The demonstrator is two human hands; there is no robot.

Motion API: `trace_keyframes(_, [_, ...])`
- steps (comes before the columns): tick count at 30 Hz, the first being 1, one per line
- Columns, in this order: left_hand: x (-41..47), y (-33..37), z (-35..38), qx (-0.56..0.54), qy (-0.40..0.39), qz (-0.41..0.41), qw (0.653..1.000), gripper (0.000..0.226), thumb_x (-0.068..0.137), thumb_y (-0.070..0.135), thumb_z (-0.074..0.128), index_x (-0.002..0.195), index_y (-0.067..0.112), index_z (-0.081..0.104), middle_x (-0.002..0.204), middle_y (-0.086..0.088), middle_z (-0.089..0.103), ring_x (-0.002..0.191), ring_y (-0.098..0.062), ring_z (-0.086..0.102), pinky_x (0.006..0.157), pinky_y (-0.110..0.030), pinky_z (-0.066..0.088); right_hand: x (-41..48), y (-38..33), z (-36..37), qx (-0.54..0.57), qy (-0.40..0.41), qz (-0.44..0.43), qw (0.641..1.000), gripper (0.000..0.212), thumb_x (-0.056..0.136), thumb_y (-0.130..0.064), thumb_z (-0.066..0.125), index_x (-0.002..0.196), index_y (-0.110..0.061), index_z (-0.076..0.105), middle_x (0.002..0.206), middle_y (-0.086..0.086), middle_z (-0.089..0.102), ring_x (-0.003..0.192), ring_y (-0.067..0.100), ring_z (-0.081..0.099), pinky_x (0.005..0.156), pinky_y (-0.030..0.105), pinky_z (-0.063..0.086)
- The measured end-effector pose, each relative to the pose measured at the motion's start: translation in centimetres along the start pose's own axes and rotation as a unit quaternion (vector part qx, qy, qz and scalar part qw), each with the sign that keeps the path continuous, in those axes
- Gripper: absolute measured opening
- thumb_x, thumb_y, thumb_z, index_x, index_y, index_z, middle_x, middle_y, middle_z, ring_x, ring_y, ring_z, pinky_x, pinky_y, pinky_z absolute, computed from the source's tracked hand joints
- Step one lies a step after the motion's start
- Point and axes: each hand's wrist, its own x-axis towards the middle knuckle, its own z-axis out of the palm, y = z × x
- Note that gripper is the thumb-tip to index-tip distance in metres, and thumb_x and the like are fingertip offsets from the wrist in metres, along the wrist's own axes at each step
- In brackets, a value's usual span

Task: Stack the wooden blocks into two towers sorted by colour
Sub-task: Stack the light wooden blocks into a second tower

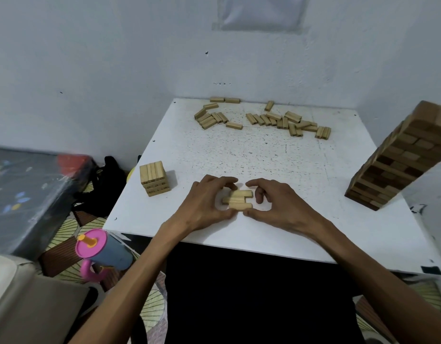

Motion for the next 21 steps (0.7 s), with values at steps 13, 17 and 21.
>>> trace_keyframes(13, [0.4,0.9,-1.1,0.064,-0.052,-0.029,0.996,0.064,0.082,0.045,0.079,0.138,0.021,0.058,0.104,0.008,0.067,0.097,-0.017,0.06,0.086,-0.037,0.051,2.3,-1.0,-1.0,-0.013,-0.111,-0.007,0.994,0.048,0.084,-0.041,0.08,0.128,-0.029,0.063,0.089,-0.014,0.061,0.078,0.008,0.056,0.075,0.035,0.051])
trace_keyframes(17, [1.0,0.7,-1.1,0.06,-0.069,-0.016,0.996,0.059,0.078,0.048,0.074,0.13,0.022,0.063,0.098,0.009,0.066,0.094,-0.016,0.061,0.082,-0.036,0.05,2.7,-1.0,-1.2,-0.023,-0.129,-0.012,0.991,0.049,0.087,-0.04,0.079,0.13,-0.027,0.061,0.09,-0.014,0.061,0.08,0.003,0.054,0.072,0.026,0.046])
trace_keyframes(21, [1.4,0.4,-1.0,0.057,-0.067,-0.009,0.996,0.056,0.077,0.049,0.069,0.125,0.02,0.065,0.098,0.006,0.064,0.09,-0.016,0.058,0.078,-0.031,0.046,3.2,-1.0,-1.6,-0.02,-0.151,0.001,0.988,0.05,0.087,-0.04,0.08,0.131,-0.026,0.06,0.091,-0.013,0.064,0.08,0.0,0.053,0.071,0.02,0.042])
